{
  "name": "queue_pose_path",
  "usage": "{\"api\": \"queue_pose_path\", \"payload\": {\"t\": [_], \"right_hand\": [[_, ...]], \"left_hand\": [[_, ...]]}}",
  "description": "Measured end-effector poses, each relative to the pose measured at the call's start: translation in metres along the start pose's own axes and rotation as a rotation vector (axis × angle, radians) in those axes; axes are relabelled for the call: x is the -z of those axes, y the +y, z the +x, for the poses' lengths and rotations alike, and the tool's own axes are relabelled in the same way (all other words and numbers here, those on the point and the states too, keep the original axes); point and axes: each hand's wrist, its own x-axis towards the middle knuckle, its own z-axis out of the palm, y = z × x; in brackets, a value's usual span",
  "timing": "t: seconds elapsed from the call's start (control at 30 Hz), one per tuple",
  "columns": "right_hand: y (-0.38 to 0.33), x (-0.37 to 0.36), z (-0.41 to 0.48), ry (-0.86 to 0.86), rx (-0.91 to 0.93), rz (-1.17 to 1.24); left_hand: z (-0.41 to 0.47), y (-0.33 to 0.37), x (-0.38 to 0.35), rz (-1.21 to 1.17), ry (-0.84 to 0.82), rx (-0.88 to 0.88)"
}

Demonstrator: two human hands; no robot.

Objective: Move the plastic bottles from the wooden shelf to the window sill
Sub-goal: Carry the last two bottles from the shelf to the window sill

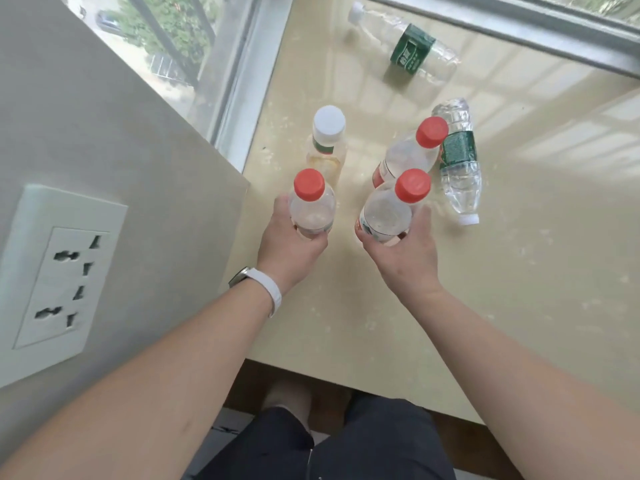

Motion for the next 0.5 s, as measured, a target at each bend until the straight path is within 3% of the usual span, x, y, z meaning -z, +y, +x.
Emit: {"api": "queue_pose_path", "payload": {"t": [0.5], "right_hand": [[0.039,-0.004,-0.015,-0.023,-0.08,0.031]], "left_hand": [[0.003,-0.012,-0.007,-0.029,-0.02,0.03]]}}
